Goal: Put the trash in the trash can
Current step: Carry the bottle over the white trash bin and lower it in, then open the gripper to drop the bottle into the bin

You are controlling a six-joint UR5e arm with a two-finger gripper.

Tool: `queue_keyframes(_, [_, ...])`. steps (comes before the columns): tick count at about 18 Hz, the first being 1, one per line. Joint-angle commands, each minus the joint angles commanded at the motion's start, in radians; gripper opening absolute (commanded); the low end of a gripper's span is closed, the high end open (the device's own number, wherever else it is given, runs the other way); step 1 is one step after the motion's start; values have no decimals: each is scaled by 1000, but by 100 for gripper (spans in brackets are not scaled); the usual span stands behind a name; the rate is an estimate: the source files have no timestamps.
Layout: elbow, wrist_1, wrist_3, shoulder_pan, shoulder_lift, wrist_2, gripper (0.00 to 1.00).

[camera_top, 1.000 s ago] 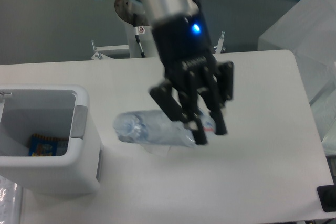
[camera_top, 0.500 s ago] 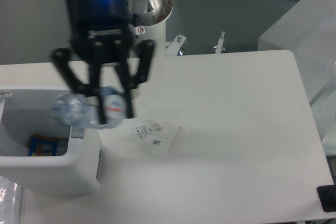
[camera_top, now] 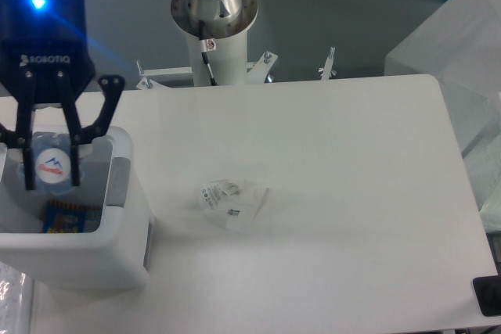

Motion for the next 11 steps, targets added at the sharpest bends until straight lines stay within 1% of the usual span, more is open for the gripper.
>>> queue_keyframes(2, [-14,6,-2,-3,-5,0,29])
queue_keyframes(7, [-32,6,0,-23,-40,0,31])
queue_keyframes(9, [-32,6,-2,-25,-41,0,34])
queue_keyframes(11, [-38,6,-2,-32,-37,0,34])
